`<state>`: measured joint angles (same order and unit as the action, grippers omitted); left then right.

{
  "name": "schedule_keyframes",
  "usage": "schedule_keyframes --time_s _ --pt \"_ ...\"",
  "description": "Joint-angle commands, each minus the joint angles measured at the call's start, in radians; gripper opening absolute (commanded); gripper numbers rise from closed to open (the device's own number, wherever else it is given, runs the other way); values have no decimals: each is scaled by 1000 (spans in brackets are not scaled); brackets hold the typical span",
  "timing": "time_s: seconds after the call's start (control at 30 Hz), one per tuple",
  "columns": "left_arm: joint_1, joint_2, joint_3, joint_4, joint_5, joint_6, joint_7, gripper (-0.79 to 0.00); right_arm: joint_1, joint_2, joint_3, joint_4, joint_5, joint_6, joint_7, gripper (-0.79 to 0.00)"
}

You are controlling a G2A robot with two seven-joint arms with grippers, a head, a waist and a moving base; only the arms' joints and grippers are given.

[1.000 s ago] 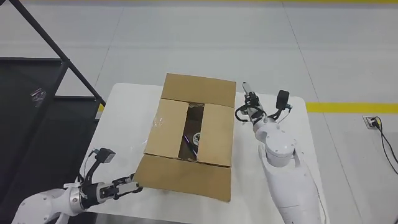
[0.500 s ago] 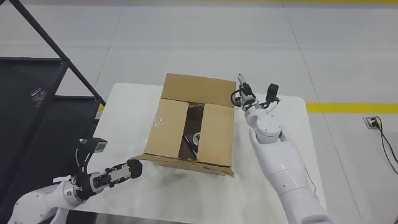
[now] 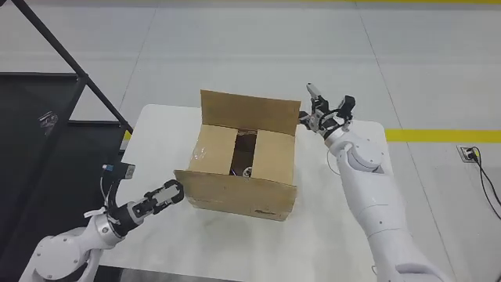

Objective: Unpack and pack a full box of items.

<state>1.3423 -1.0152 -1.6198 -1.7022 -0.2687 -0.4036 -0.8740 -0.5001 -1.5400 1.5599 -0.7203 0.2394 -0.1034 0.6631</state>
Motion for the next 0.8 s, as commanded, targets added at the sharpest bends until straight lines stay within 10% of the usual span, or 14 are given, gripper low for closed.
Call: schedule_keyframes --time_s 0.0,0.3,0.77 --pt "-7 -4 25 -7 47 7 60 0 -29 13 17 -55 11 1 100 0" --pt "-59 -16 112 -5 141 31 181 0 -195 51 23 -390 -27 65 318 0" --pt "-140 -32 225 34 347 35 301 0 -289 63 -150 -717 -228 374 193 0"
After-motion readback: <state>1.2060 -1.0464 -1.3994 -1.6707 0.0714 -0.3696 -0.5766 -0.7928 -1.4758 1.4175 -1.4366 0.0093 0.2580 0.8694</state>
